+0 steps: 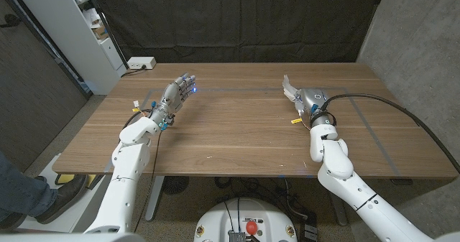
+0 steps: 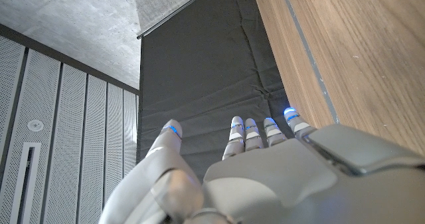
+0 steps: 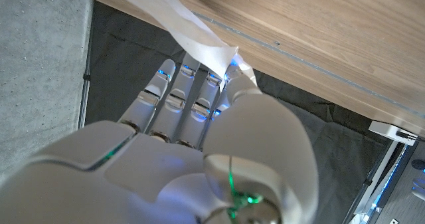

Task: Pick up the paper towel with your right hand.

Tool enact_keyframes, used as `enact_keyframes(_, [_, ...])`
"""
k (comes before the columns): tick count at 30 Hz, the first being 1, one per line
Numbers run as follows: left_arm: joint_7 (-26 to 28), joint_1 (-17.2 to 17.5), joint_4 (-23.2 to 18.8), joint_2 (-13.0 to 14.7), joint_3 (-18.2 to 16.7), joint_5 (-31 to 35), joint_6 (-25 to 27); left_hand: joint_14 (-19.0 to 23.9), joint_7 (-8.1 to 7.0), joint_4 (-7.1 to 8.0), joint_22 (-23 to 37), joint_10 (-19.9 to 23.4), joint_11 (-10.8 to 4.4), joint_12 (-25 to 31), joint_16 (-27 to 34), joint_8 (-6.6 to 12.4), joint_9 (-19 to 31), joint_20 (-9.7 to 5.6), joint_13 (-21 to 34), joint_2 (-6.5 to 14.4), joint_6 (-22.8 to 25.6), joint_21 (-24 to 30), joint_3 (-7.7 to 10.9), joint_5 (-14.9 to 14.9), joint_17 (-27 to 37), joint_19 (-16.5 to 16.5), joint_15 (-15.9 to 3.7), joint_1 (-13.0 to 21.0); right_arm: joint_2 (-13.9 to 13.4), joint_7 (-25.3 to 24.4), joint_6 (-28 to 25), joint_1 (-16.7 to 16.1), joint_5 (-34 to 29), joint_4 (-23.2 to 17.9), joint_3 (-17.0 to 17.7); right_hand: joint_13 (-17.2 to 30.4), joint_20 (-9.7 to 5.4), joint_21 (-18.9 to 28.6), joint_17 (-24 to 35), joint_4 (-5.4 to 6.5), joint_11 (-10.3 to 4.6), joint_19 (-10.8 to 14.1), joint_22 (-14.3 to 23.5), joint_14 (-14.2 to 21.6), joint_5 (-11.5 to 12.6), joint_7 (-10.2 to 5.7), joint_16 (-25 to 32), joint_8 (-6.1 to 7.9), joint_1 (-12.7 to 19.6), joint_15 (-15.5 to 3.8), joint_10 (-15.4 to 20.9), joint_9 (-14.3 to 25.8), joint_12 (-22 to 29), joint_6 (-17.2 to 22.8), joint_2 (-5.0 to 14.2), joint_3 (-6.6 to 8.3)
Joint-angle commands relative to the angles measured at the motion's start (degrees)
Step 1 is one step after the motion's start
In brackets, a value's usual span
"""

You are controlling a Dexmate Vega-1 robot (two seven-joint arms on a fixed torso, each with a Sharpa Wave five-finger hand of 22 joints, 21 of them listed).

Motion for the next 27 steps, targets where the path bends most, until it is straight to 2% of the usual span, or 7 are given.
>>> enact_keyframes(1, [-0.42,0.63,-0.44,0.13,-0.41,-0.43,-0.2,0.03,-0.01,-0.29,0.1,0.03,-0.04,0.13,-0.08,-0.06,0.23,0.32,0.09,0.58,0.54,-0.17,0.15,-0.18,0.33,-4.17,0.06,-0.18,0.49,-0.88,1.01,-0.86,-1.61,-1.75,0.52,0.17,0.1,-0.13,0.25,0.21,0.17,0.08,0.29,0.51,-0.22,-0.18,-0.19,-0.19,0.23,-7.44,-0.05,0.13,0.32,0.15,0.39,-0.12])
enact_keyframes(10, [-0.76,1.09,-0.82,0.15,-0.55,-0.74,-0.47,0.02,0.03,-0.35,0.1,0.02,-0.16,0.12,-0.09,-0.01,0.23,0.31,0.09,0.61,0.71,-0.37,0.11,-0.19,0.33,-4.13,0.06,-0.24,0.5,-4.81,4.63,-2.05,0.03,-2.63,1.78,0.12,-0.04,-0.06,0.42,0.35,0.23,0.24,0.28,0.6,-0.29,0.02,-0.49,-0.23,0.11,-7.44,-0.02,0.19,0.45,0.25,0.42,-0.32])
enact_keyframes(27, [-1.17,1.13,-0.79,0.16,-0.46,-1.0,-0.92,0.06,0.09,-0.46,0.12,-0.04,-0.24,0.09,-0.08,-0.02,0.23,0.36,0.08,0.7,0.78,-0.74,0.06,-0.19,0.33,-4.06,0.04,-0.3,0.16,-6.67,9.2,-2.67,1.13,-4.23,3.33,0.0,-0.08,-0.09,0.75,0.49,0.26,0.24,0.26,0.58,-0.29,0.09,-1.28,-0.21,0.19,-7.46,0.09,0.32,0.74,0.69,0.59,-0.59])
